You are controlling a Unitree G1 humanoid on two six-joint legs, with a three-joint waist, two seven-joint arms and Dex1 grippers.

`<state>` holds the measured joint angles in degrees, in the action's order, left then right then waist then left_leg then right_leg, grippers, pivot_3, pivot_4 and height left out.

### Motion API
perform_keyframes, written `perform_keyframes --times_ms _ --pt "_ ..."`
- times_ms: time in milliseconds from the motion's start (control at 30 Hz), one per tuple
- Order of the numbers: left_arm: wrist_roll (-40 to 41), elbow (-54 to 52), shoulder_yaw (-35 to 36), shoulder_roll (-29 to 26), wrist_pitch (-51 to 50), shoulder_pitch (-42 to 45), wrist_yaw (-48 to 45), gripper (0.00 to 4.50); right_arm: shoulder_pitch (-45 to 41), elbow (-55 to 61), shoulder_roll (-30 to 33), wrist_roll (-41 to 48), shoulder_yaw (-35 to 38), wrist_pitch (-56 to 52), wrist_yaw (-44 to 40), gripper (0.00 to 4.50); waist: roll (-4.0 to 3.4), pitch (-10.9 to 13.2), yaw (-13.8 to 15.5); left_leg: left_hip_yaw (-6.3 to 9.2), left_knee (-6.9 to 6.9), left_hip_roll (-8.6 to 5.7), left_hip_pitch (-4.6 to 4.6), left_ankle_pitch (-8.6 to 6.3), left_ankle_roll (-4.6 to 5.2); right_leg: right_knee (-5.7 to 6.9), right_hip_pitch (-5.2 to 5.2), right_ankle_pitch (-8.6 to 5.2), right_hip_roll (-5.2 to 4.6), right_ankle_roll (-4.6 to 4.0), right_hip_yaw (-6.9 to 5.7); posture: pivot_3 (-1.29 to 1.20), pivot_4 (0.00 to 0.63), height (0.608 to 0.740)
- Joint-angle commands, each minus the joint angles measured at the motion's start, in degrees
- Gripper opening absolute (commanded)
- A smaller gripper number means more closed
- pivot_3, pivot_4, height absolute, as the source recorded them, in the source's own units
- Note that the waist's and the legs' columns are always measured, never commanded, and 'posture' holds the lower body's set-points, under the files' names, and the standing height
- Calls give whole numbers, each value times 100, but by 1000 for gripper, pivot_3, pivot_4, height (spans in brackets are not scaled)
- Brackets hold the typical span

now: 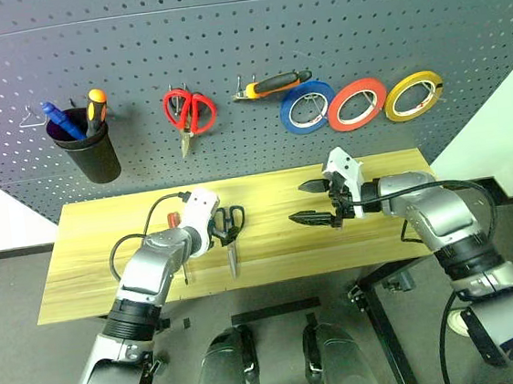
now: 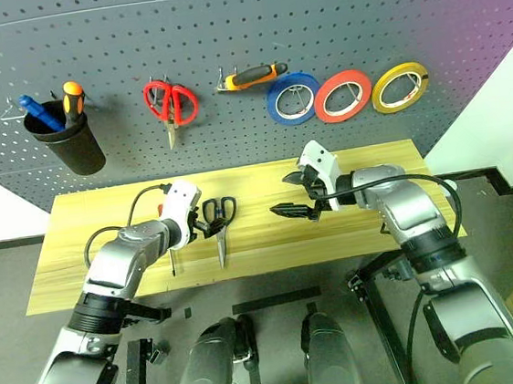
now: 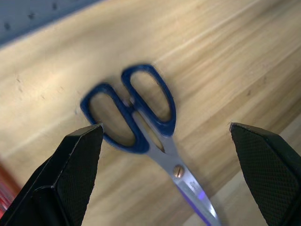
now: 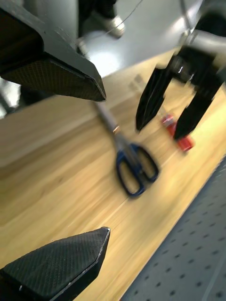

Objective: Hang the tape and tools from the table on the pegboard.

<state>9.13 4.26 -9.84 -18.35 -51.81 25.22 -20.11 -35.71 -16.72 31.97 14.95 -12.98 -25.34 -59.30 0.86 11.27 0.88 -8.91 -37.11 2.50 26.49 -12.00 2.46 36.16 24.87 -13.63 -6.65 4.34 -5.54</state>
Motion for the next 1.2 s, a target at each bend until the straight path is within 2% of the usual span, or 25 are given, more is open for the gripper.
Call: perform_keyframes --times_ms 33,267,467,867,967,1200 --pt "-111 -49 87 176 -482 23 318 4500 -377 -520 -130 -256 20 519 -86 4465 0 32 0 1 1 0 1 0 0 1 1 0 -1 1 0 126 227 740" --pt "-120 333 231 823 -987 -48 773 4500 -840 -1574 -123 -666 -67 1478 -772 4465 3 109 13 0 2 -3 4 18 -14 -1 -3 9 -9 18 -3 136 248 740" --pt "-198 556 247 1076 -1067 -52 978 4500 -1090 -2264 -209 -893 -71 1828 -1112 4465 -3 138 47 2 3 -4 1 12 -23 0 -5 10 -14 18 -4 143 250 740" --pt "-258 712 396 1407 -1545 -160 1338 4500 -1011 -2042 -154 -998 -63 1901 -1713 4465 -6 138 136 7 7 -4 -5 -1 -13 -2 -6 6 -23 7 1 113 238 740" --pt "-266 786 464 1444 -1525 -136 1385 3651 -969 -1952 -134 -1022 -33 1902 -1684 4500 -6 138 134 9 13 -4 -8 -4 -9 -1 -5 3 -23 -2 2 104 241 740" --pt "-323 856 492 1464 -1525 -136 1450 1286 -676 -1473 -8 -957 19 1757 -1680 4500 -9 139 142 10 14 -7 -7 -4 -8 -4 2 2 -31 -5 2 91 248 740"
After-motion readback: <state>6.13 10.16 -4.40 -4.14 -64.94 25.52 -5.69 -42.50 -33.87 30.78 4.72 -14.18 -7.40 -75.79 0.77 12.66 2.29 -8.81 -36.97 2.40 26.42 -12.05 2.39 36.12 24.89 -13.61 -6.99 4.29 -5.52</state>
